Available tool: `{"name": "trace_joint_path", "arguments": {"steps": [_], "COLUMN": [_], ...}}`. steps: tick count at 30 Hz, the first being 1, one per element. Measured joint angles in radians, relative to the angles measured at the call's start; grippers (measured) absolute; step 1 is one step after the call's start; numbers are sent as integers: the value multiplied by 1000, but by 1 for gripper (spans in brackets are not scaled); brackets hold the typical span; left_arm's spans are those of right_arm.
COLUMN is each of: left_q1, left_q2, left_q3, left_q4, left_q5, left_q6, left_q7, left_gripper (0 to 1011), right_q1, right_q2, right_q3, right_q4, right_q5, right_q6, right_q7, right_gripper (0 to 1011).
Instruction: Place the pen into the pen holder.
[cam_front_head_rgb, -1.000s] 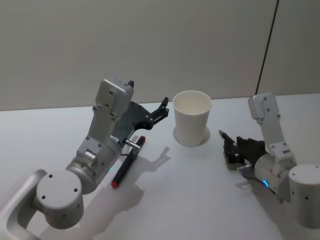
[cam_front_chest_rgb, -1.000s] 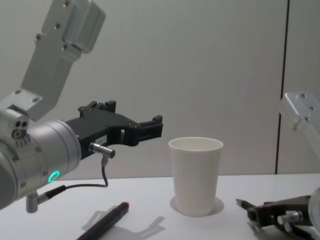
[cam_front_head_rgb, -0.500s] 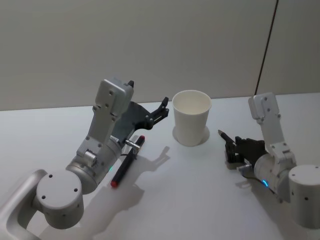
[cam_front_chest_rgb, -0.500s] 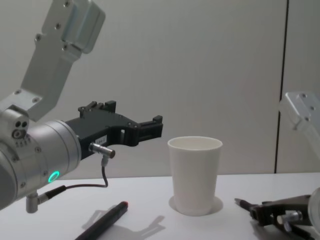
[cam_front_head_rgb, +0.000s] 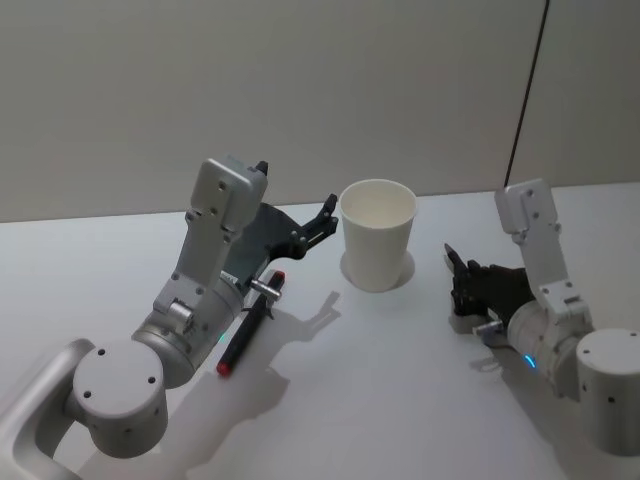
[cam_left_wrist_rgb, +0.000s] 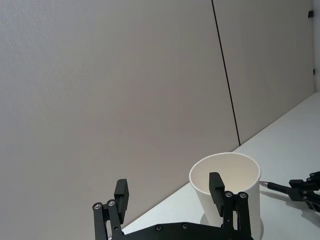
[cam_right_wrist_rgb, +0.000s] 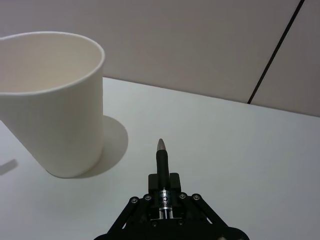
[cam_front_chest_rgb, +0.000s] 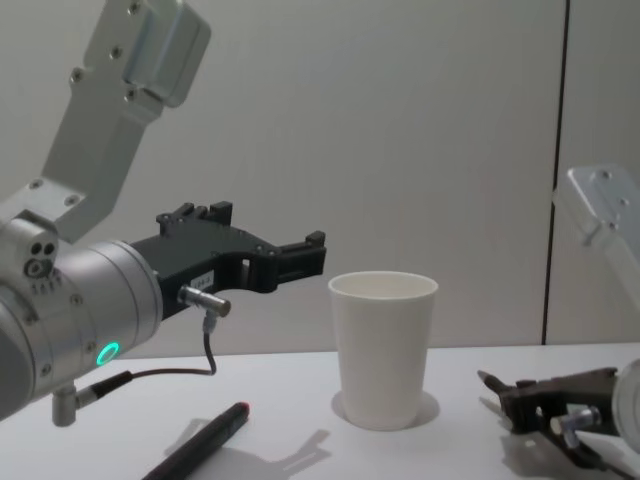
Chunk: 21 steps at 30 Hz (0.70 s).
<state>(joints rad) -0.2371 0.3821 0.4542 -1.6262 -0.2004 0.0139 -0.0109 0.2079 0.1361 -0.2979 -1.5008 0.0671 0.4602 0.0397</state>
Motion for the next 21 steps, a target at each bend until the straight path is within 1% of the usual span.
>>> {"name": "trace_joint_path", "arguments": {"steps": [5,10,11,13,14,15,19,21], "left_q1": [0,0,0,0,0,0,0,0], "left_q2": [0,0,0,0,0,0,0,0], "left_q3": [0,0,0,0,0,0,0,0], "left_q4": [0,0,0,0,0,0,0,0], "left_q5": [0,0,0,0,0,0,0,0], "left_q6": [0,0,0,0,0,0,0,0], "left_q7": [0,0,0,0,0,0,0,0], "left_gripper": [1001,1001,1001,1001,1001,1001,1001,1001], "right_q1": [2,4,5,5,6,6,10,11], "right_q2": [0,1,1,2,2,2,4,5], "right_q3": [-2,-2,-2,-2,-2,-2,1,2], "right_q4": [1,4,4,5,6,6,7,7], "right_q5": [-17,-36,-41,-45,-49,-49,-58,-60], "right_q6": [-26,-73,-92,-108,-127,-127,-185,-203], "right_q7": [10,19,21,23,25,25,30,32], "right_gripper": [117,117,117,117,117,117,117,117]}}
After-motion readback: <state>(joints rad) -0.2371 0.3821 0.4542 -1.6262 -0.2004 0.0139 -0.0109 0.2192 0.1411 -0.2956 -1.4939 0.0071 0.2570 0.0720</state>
